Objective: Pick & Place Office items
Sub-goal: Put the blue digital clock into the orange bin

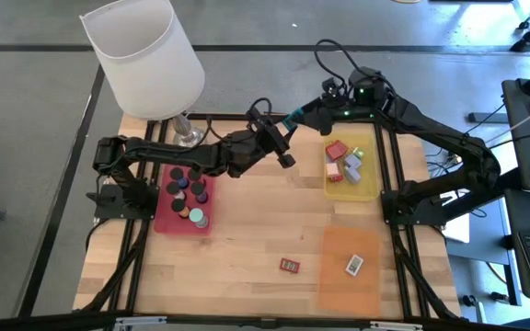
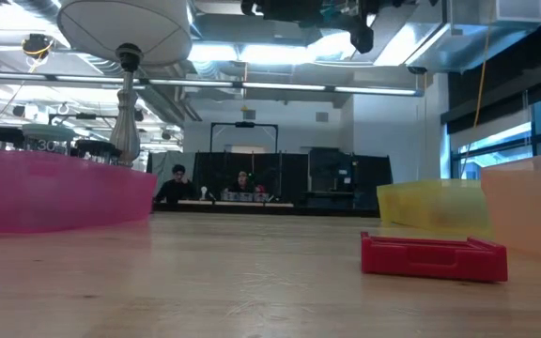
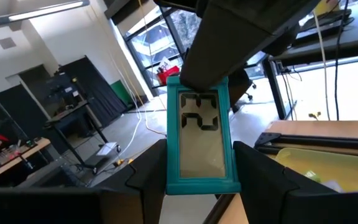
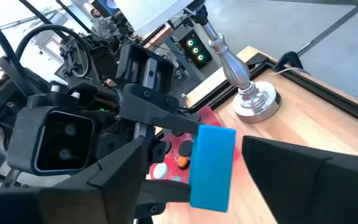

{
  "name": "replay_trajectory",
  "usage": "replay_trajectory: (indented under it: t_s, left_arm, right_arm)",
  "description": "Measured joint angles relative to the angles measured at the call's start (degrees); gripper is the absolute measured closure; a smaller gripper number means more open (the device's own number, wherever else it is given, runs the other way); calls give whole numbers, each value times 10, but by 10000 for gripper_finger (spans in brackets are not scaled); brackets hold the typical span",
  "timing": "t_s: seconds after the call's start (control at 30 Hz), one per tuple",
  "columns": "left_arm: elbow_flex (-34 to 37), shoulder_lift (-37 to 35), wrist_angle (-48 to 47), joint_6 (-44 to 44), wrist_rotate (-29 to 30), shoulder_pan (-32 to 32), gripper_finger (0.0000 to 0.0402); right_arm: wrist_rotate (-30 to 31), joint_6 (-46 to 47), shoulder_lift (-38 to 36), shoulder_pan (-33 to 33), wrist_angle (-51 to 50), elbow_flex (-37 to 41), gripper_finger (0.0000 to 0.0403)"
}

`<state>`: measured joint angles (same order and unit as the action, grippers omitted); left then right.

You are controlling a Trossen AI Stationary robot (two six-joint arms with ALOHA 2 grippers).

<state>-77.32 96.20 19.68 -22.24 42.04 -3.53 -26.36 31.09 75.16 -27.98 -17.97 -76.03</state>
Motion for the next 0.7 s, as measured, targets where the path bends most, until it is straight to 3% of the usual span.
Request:
replay_trajectory:
  t_s: [0.53, 0.7]
  left_arm:
    - [0, -1, -1, -4, -5, 0, 235]
    - [0, -2, -1, -2, -17, 2, 224]
  right_arm:
    - [9, 2, 0, 11, -6, 1, 324]
    - [8, 1, 0, 11, -11, 1, 343]
